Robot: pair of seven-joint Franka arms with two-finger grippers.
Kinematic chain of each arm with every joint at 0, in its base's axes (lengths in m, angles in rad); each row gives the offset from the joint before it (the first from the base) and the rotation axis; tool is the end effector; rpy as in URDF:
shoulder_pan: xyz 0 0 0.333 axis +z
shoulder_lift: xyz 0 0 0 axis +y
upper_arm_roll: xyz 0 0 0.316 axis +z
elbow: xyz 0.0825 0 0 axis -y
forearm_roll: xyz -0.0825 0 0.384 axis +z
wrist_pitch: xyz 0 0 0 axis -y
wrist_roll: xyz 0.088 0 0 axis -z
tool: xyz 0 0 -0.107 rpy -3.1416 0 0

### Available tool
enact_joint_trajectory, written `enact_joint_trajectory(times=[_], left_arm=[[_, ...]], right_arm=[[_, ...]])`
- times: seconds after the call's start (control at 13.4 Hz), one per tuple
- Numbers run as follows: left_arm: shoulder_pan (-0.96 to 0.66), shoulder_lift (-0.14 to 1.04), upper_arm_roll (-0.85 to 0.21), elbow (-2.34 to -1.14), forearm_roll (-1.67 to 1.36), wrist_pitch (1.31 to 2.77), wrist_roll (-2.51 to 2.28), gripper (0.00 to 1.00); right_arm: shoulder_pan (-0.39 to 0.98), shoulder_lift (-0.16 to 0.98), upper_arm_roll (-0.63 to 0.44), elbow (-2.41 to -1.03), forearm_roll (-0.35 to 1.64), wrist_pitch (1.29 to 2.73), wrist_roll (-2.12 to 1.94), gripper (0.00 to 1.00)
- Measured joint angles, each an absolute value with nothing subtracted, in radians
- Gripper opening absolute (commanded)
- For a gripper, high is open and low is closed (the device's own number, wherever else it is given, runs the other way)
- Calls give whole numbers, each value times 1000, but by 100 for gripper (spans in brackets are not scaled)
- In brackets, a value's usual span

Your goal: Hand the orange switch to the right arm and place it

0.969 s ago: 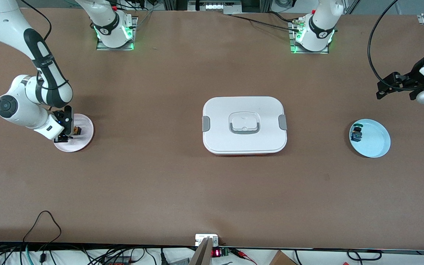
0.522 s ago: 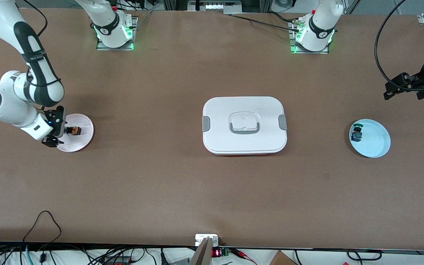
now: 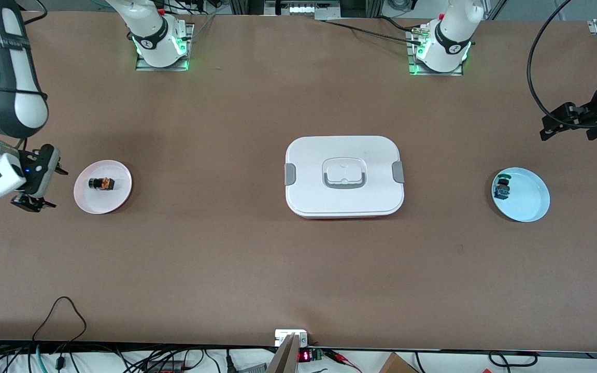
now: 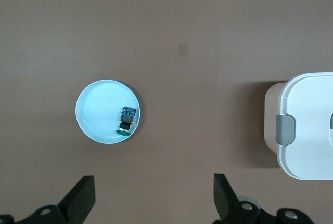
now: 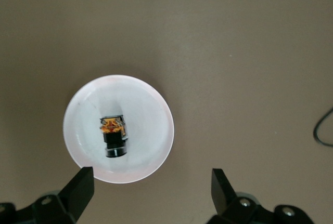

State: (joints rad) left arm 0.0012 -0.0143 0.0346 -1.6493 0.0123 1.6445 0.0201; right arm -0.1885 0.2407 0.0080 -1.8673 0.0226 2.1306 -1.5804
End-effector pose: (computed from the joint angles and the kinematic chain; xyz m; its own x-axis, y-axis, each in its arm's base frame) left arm 0.5551 0.0212 0.6017 0.9998 0.0148 0.0092 0.0149 -0.9998 -0.0120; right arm 0.6081 -0.1102 0.3896 0.1816 0.9831 0.0211 0.9830 -0.1821 0.0227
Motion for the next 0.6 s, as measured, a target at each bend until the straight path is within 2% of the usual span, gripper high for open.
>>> enact_joint_trajectory(times=[0.3, 0.6], left_arm=[[1, -11, 34, -1649, 12, 1644, 20, 100], [1, -5, 34, -1649, 12, 1645, 20, 100]], right_arm=[[-139, 184, 10, -1797, 31, 2017, -1302, 100], [-105, 138, 11, -1791, 78, 1937, -943, 100]])
